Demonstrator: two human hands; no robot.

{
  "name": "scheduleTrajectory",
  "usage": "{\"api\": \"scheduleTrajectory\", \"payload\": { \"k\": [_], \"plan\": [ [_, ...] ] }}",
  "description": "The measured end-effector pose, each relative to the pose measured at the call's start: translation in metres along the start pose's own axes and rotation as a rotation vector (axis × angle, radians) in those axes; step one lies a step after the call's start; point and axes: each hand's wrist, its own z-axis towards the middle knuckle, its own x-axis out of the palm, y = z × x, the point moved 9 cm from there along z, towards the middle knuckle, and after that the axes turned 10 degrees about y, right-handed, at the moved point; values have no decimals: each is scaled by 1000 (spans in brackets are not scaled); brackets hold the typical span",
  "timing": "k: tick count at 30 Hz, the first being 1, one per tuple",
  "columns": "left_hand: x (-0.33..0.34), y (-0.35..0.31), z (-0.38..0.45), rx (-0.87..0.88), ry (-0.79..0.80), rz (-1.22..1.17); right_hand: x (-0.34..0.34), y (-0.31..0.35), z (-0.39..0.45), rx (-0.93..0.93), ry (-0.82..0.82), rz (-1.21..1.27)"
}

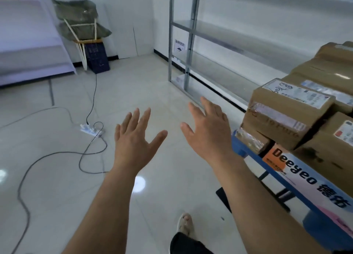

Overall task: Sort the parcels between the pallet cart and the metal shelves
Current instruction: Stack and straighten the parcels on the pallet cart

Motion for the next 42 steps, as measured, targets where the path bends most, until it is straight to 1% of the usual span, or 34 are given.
{"api": "scheduleTrajectory", "payload": {
  "k": [7,13,22,27,30,34,39,42],
  "plan": [
    [3,31,75,-26,20,67,27,8,82,-6,-20,22],
    [12,36,174,29,54,95,45,-5,178,38,-30,79],
    [40,16,323,144,92,108,51,-55,304,145,-70,85],
    [70,27,378,162,158,102,73,-83,348,227,-28,68],
    [89,32,420,183,202,87,81,-99,380,271,-32,43],
    [104,29,482,268,246,57,88,-116,425,343,-39,24],
    [102,9,562,405,263,10,85,-130,476,428,-30,-12],
    [108,-11,598,497,279,-5,76,-142,494,508,-83,-14]
  ]
}}
